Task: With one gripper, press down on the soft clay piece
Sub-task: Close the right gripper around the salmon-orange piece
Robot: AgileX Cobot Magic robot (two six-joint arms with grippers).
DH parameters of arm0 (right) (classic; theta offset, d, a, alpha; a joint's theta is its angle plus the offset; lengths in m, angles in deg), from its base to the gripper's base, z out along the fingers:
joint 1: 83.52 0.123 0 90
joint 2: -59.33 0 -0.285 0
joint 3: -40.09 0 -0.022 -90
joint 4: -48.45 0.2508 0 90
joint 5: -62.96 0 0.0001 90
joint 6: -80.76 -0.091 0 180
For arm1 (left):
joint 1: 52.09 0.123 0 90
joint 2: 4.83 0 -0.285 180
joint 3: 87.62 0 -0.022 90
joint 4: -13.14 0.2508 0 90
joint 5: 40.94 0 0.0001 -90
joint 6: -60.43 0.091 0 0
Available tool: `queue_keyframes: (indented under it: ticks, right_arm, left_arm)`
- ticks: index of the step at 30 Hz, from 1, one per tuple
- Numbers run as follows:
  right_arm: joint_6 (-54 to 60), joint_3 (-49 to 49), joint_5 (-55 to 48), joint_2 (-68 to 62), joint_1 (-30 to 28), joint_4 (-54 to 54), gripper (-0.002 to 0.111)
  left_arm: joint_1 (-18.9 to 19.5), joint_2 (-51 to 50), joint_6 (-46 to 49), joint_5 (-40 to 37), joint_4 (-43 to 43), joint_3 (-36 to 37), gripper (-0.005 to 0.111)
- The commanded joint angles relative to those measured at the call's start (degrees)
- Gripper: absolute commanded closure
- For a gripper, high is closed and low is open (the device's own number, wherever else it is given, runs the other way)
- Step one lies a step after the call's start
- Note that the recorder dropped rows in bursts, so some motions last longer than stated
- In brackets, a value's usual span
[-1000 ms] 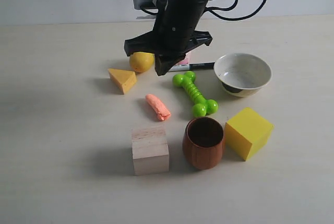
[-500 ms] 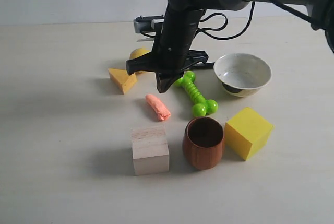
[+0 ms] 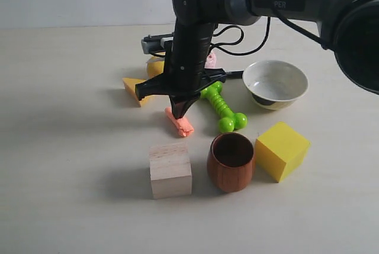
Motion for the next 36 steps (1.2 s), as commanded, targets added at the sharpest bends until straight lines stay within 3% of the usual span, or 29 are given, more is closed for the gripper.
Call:
queue_keyframes:
  ticks: [1,36]
  right_arm:
    - [0.02,0.46,-0.26,-0.6,0.05,-0.46,0.108]
    - [-0.6,0.46,2.0,-5.27,0.05,-0.02,0.108]
  left_arm:
    - [0.11,0.34,-0.16,0.54,-0.09,-0.2,0.107]
    - [0.11,0.34,-0.16,0.54,-0.09,-0.2,0.107]
